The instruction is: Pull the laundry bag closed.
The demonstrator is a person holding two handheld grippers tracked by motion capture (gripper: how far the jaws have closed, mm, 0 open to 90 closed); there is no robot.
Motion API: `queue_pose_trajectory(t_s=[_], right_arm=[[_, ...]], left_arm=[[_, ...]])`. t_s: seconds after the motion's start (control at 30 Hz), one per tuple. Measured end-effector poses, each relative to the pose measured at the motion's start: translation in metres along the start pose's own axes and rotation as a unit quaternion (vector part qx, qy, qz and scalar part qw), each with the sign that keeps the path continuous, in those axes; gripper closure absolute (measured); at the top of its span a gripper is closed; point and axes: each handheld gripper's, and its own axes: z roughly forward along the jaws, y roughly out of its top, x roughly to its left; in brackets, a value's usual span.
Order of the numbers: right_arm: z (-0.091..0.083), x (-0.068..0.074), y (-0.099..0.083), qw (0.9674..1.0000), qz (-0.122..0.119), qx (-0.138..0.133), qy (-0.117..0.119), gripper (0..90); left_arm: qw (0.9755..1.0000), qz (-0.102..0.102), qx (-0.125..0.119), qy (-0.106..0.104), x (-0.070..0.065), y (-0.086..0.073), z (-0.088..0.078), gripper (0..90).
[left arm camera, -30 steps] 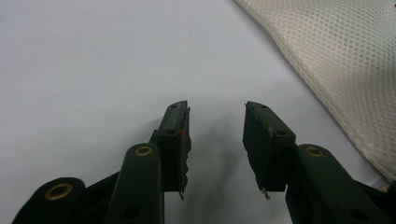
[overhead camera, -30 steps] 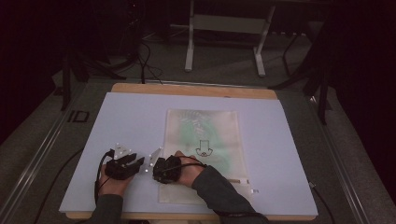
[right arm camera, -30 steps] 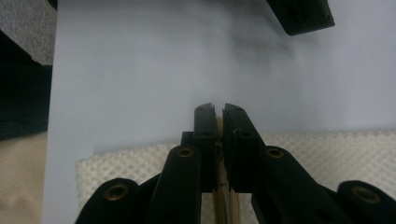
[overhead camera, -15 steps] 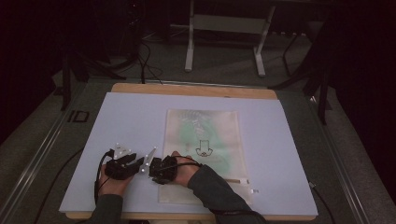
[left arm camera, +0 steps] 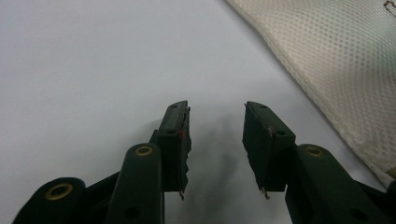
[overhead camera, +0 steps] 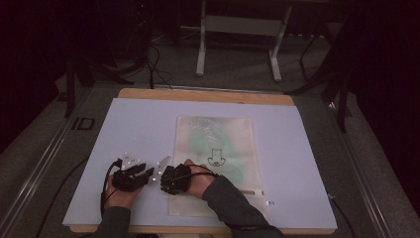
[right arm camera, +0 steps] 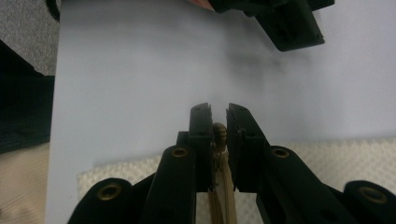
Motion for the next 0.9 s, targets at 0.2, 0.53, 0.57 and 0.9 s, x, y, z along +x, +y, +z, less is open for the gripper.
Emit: queue_pose_trajectory(t_s=[0.2,0.53,0.57,0.9], right_arm=[[-0.011,0.001,-0.013,0.9998,0.006,-0.018,0.0,81.1],[-0.011,-0.003,-0.035,0.9994,0.027,-0.015,0.014,80.5],[-0.01,-0.004,-0.036,0.9993,0.032,-0.013,0.018,80.5],[-0.003,-0.009,-0.042,0.998,0.05,-0.014,0.035,81.0]], left_arm=[[0.9999,0.011,-0.009,-0.007,-0.006,0.001,-0.004,60.6],[0.9986,0.034,-0.005,-0.039,-0.023,0.003,-0.002,63.4],[0.9985,0.036,-0.005,-0.042,-0.024,0.003,-0.002,64.1],[0.9959,0.058,0.003,-0.069,-0.036,0.005,0.0,68.1]])
